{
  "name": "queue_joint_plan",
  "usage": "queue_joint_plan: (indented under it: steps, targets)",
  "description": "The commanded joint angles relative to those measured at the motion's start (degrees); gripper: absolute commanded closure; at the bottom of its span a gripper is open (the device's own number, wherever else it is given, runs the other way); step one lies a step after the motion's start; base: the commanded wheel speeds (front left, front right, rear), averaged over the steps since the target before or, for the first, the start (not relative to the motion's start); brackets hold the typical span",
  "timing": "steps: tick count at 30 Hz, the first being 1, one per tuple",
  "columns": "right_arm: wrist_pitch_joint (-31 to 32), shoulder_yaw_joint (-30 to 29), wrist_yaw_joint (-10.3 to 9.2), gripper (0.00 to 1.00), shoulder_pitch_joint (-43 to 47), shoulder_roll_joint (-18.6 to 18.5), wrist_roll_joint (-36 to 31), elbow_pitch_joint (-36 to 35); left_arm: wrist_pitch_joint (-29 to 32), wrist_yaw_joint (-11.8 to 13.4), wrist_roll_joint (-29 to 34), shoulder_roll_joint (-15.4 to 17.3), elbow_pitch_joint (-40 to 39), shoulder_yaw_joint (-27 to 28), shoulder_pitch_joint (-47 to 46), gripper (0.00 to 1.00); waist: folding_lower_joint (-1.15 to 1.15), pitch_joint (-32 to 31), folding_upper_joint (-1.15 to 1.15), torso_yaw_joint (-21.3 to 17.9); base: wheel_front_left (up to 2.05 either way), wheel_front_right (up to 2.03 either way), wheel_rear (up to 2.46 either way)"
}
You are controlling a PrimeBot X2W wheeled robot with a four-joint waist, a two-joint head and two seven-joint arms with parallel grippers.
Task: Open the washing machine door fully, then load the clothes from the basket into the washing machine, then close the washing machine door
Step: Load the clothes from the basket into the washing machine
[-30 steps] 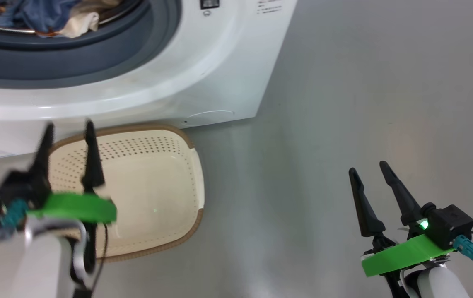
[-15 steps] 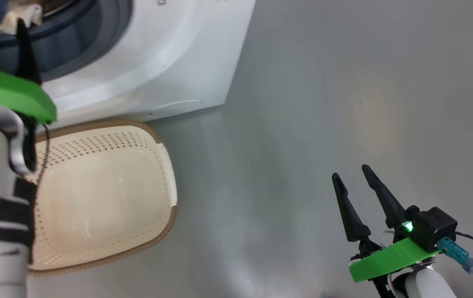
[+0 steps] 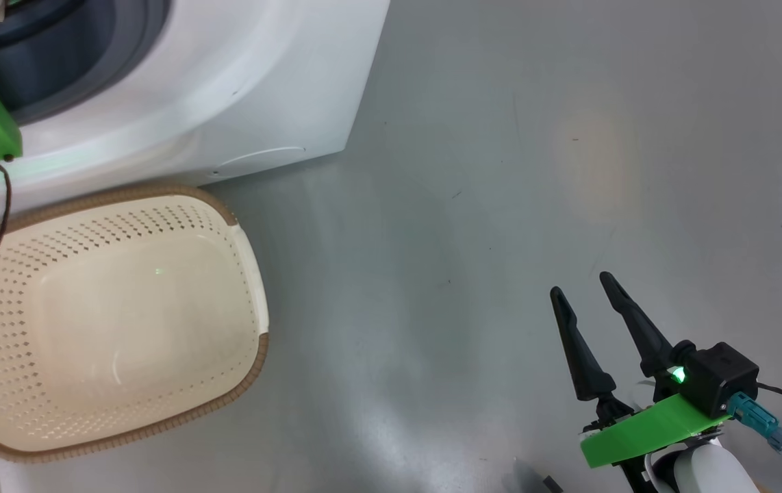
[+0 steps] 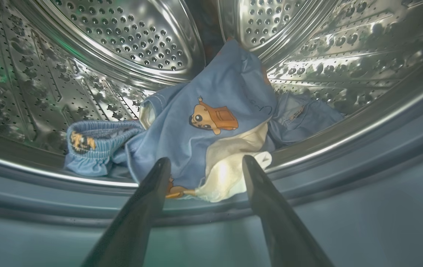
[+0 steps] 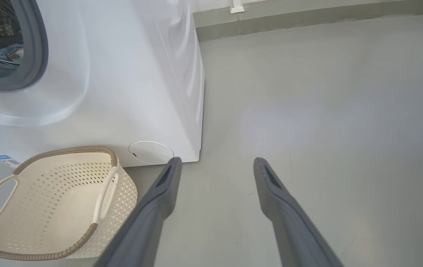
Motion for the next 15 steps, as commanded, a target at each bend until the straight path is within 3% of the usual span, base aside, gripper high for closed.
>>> queue_joint_plan:
  steps: [1, 15]
  targets:
    - [-0.3, 1.7, 0.35, 0.0, 2.3, -0.7, 0.4, -1.4, -0.6, -0.3, 0.9, 3.3, 0.9, 0.2, -1.8, 0.0, -0.01, 0.3, 0.0, -0.1, 0.0, 0.0, 0.0]
    - [-0.3, 2.0, 0.35, 0.0, 4.0, -1.9, 0.5, -1.5, 0.0, -1.9, 2.8, 5.3, 11.8, -3.4, -7.1, 0.0, -0.01, -0.2, 0.0, -1.4, 0.0, 0.0, 0.0]
